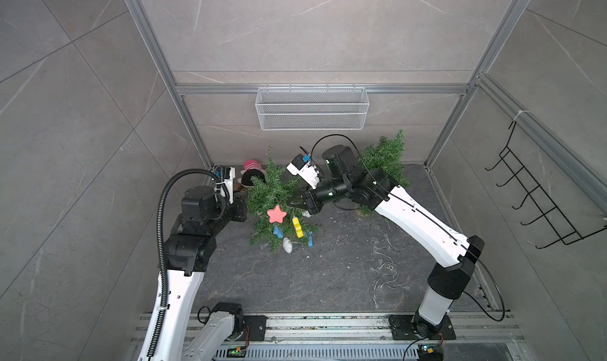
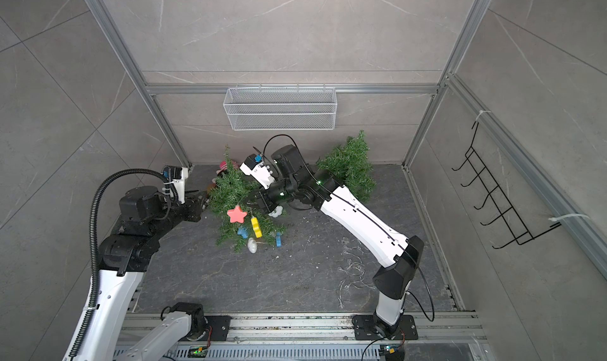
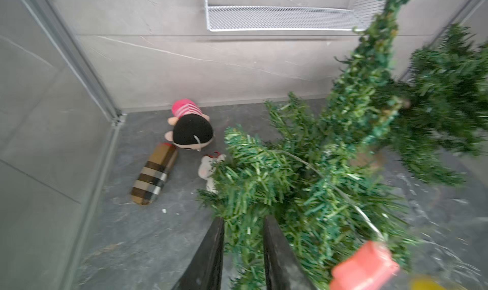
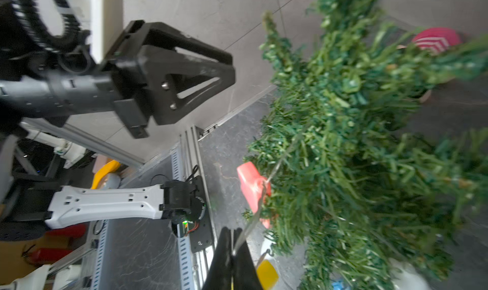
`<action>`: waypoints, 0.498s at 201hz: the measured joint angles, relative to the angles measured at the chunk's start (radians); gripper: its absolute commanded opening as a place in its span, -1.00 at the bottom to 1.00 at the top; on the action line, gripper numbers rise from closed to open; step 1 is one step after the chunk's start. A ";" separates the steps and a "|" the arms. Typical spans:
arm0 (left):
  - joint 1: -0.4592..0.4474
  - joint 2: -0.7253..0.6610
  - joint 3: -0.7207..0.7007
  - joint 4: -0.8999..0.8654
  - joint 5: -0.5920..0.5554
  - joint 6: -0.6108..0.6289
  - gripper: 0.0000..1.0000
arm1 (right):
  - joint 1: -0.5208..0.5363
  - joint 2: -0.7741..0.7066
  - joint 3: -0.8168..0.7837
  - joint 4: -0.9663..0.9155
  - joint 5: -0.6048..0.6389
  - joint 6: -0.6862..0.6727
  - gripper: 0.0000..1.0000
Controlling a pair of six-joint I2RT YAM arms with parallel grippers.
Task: Wrap string light around the christmas tree
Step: Wrap the light string around the Christmas tree.
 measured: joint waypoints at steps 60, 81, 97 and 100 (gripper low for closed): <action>-0.002 -0.055 -0.016 -0.037 0.148 -0.055 -0.33 | -0.010 0.030 -0.205 0.080 0.090 0.045 0.01; -0.002 -0.042 -0.016 -0.044 0.171 -0.064 -0.33 | -0.043 -0.024 -0.340 0.110 0.031 0.076 0.16; -0.010 -0.025 -0.015 -0.054 0.193 -0.072 -0.33 | -0.090 -0.105 -0.458 0.134 -0.010 0.109 0.17; -0.013 -0.023 -0.015 -0.056 0.195 -0.072 -0.33 | -0.104 -0.129 -0.489 0.143 -0.014 0.121 0.17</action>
